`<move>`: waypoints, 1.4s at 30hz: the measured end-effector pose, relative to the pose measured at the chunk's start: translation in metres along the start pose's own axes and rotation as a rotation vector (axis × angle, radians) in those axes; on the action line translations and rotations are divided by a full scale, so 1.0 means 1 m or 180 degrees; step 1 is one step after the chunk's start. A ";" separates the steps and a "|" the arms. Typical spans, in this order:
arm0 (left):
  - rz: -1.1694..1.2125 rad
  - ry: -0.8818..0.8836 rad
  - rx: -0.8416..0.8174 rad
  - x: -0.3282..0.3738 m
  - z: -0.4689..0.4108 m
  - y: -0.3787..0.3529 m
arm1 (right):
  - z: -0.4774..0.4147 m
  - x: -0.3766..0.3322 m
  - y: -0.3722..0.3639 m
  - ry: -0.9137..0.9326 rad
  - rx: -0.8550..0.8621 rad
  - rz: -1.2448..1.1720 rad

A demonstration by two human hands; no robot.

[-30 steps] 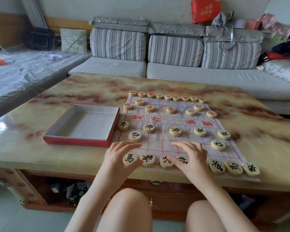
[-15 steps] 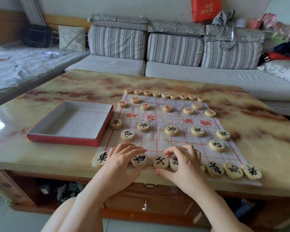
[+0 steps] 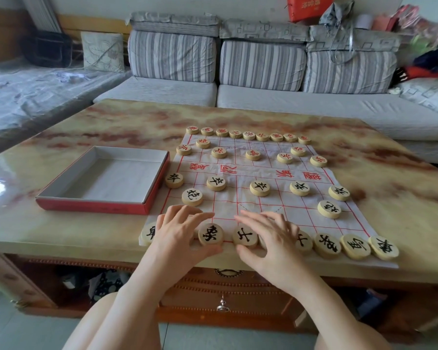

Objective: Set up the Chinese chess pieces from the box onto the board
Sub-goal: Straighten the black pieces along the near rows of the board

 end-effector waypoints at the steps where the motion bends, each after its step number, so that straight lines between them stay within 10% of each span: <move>1: 0.0021 -0.0006 0.0013 0.001 0.000 0.000 | 0.000 0.000 0.004 -0.0042 0.0129 0.0085; 42: 0.0007 0.0153 -0.0040 0.003 0.006 -0.005 | -0.001 0.006 -0.006 -0.0134 0.0301 0.0087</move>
Point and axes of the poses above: each hand's wrist, its own z-axis away from the middle knuckle, its own y-axis out of the back of the hand, x = y × z, the point moved 9 cm from there along -z, towards the middle knuckle, and after that the axes turned 3 degrees about -y, right-handed, at the moved point
